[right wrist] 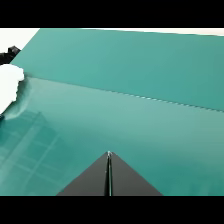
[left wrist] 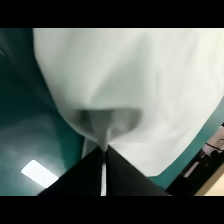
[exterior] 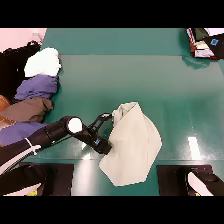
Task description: Fold the shirts.
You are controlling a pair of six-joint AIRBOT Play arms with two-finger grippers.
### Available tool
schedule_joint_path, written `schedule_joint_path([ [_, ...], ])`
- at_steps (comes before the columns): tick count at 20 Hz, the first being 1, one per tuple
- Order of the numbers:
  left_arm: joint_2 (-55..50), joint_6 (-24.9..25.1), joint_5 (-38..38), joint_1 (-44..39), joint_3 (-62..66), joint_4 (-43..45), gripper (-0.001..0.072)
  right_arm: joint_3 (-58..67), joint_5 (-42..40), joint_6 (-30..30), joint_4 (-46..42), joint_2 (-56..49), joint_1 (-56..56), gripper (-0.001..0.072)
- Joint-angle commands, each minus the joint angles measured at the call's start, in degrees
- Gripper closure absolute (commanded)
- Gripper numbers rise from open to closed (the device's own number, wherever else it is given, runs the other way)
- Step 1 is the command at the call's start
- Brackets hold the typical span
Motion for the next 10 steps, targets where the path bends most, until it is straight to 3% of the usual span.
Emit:
schedule_joint_path([
  [1, 1.1, -2.5, -7.8, 7.0, 4.0, 12.2, 0.0684, 0.0, 0.0, 0.0, -0.1, 0.0, 0.0, 0.0697],
  [5, 5.5, -3.5, -11.1, 23.7, 14.6, 27.0, 0.0684, 0.0, 2.1, 0.0, -3.3, -1.0, 0.0, 0.0696],
  [10, 5.5, -3.3, -6.8, 36.6, 23.4, 27.5, 0.0684, 0.0, 11.0, 2.8, -3.1, -11.3, 0.1, 0.0697],
])
